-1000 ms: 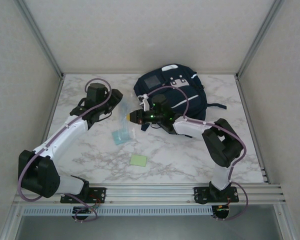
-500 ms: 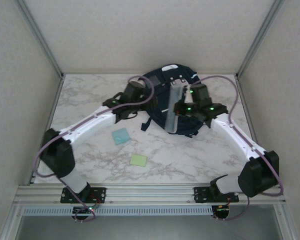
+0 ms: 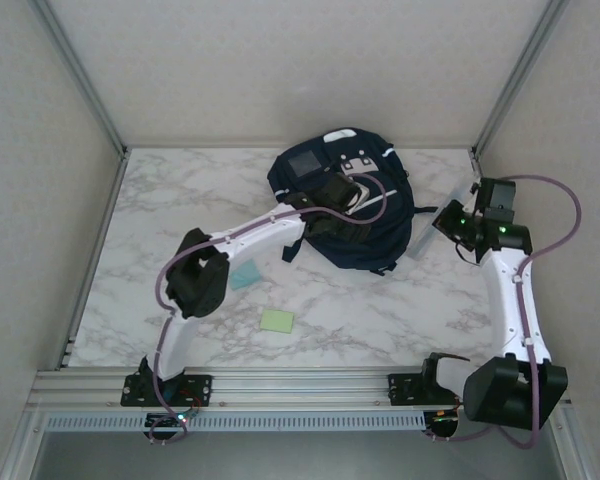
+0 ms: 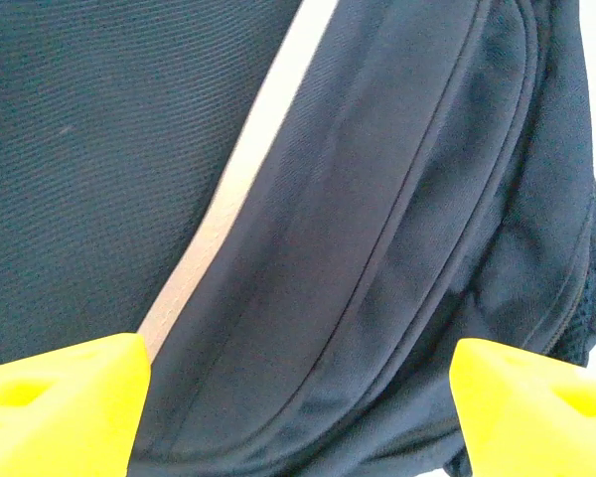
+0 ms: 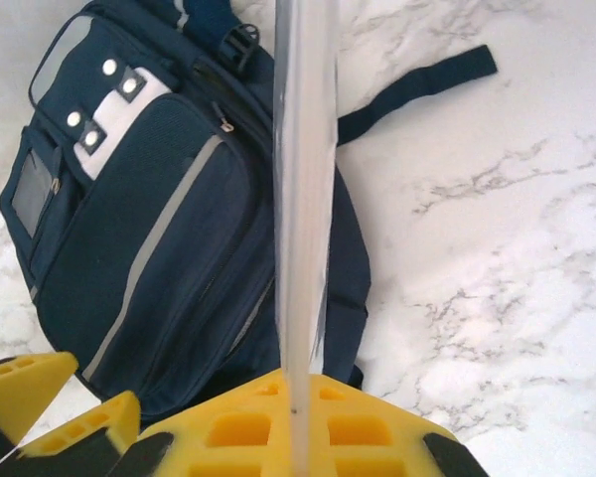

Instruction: Pack books, pencil case, and school supplies into a backpack

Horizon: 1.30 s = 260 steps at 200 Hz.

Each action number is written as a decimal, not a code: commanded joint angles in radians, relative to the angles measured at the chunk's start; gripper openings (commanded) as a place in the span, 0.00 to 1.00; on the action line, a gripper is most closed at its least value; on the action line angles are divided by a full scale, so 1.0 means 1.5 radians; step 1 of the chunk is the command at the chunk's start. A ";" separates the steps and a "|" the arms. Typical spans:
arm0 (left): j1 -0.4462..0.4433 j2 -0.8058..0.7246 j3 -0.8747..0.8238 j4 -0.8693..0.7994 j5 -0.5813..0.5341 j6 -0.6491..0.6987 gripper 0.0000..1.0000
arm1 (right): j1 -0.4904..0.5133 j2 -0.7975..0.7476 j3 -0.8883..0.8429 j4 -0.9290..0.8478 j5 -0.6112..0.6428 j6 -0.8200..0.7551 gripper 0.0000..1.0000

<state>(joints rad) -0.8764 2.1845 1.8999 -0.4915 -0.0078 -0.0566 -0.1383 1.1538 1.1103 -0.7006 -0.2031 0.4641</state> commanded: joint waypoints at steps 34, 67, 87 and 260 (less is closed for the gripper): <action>-0.001 0.155 0.164 -0.144 -0.082 0.066 0.78 | -0.012 -0.040 -0.037 -0.001 -0.066 0.004 0.00; 0.000 0.198 0.233 -0.171 -0.152 0.051 0.21 | -0.012 -0.046 -0.053 0.006 -0.081 0.007 0.00; 0.004 0.196 0.267 -0.194 -0.122 0.032 0.00 | -0.012 -0.045 -0.052 0.006 -0.090 0.010 0.00; 0.067 0.016 0.324 -0.199 0.190 -0.182 0.00 | 0.130 0.147 -0.218 0.646 -0.251 0.331 0.00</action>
<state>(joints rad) -0.7639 2.2940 2.3302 -0.7898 0.1860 -0.2649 0.0132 1.2865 0.7662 -0.0280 -0.5804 0.8654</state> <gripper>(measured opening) 0.040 0.053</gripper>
